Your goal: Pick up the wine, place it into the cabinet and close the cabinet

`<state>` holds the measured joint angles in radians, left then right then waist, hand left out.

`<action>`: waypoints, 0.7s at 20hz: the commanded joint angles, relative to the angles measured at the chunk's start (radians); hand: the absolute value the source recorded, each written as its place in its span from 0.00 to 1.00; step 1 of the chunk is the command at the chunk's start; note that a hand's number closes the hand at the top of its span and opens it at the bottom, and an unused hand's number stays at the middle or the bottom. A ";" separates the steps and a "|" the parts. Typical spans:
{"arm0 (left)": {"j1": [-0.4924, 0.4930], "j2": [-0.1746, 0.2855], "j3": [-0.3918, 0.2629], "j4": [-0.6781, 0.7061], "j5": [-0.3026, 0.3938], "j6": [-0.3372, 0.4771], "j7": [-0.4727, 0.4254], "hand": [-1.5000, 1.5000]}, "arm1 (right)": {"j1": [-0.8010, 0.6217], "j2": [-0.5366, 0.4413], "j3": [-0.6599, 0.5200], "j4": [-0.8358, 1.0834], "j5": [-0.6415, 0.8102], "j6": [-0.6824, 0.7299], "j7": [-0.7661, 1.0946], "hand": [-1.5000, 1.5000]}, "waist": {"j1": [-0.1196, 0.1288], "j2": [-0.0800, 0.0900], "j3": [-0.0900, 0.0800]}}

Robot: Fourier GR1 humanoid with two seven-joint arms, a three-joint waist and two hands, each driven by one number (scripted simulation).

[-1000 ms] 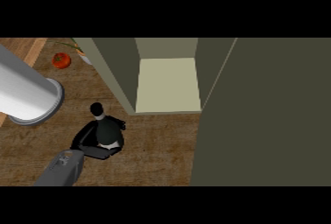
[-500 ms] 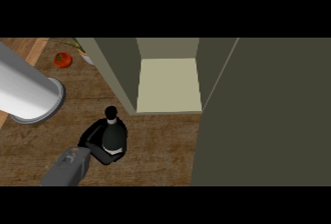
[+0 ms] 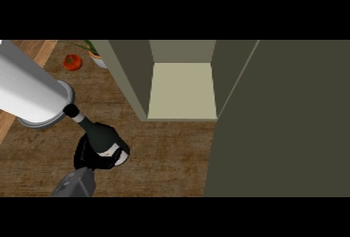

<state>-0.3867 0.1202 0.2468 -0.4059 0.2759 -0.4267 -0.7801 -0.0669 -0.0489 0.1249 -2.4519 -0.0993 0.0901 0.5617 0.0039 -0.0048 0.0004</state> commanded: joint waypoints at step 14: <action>0.284 -0.119 -0.329 -0.617 0.178 0.218 0.212 1.00 | -0.088 -0.004 -0.037 -0.042 -0.059 -0.018 0.107 0.00 | 0.001 0.000 0.000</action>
<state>-0.1736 0.0155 0.0736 -0.8933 0.3953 -0.2856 -0.5994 -0.1128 -0.0573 0.0860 -2.4518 -0.1168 0.0954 0.6145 0.0049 -0.0043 0.0008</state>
